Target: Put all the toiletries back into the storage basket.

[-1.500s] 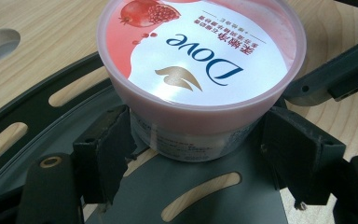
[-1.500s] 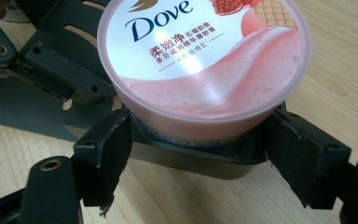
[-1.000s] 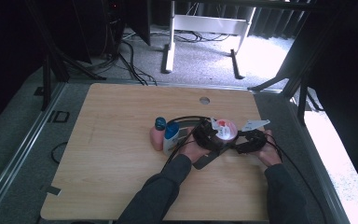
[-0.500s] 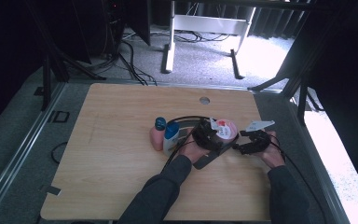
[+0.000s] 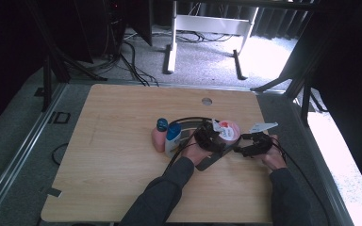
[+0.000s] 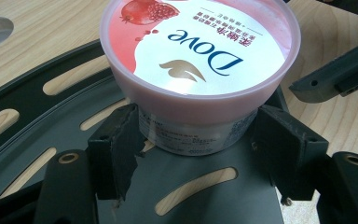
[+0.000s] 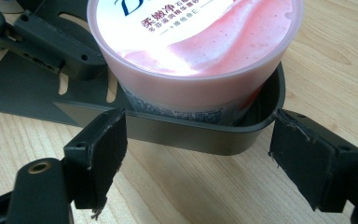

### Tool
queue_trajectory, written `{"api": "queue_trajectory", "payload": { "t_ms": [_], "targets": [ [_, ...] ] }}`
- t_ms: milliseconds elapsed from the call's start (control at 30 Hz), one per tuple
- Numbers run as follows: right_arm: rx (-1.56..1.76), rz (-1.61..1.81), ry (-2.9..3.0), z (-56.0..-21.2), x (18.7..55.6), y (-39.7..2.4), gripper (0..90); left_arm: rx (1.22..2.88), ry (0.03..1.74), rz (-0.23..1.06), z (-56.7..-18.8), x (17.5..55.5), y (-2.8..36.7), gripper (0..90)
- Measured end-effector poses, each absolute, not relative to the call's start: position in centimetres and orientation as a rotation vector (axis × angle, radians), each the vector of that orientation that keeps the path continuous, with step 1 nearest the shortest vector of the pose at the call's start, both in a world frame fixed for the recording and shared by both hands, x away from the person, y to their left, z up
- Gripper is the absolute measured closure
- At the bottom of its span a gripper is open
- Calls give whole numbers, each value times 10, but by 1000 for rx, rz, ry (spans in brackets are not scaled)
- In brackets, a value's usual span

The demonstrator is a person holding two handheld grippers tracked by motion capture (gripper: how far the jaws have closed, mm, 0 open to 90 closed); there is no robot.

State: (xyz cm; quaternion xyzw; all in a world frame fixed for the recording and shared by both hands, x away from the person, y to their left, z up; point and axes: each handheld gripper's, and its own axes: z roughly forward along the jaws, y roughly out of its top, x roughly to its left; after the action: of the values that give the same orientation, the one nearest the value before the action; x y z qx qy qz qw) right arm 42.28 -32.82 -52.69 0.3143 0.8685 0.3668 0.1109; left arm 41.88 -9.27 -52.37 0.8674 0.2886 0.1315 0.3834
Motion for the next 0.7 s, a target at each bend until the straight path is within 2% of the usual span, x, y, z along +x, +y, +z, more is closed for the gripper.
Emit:
{"api": "queue_trajectory", "payload": {
  "t_ms": [133, 167, 267, 700],
  "targets": [
    [922, 1076, 2547, -527, 421, -329, 203, 2211, 734, 338, -524, 418, -92, 364],
    [913, 1093, 2540, -526, 418, -330, 236, 2213, 744, 332, -523, 415, -90, 397],
    [899, 1083, 2531, -525, 412, -330, 259, 2217, 741, 302, -519, 414, -87, 415],
    [929, 1034, 2480, -536, 376, -329, 331, 2175, 723, 248, -507, 401, -71, 441]
  ]
}}
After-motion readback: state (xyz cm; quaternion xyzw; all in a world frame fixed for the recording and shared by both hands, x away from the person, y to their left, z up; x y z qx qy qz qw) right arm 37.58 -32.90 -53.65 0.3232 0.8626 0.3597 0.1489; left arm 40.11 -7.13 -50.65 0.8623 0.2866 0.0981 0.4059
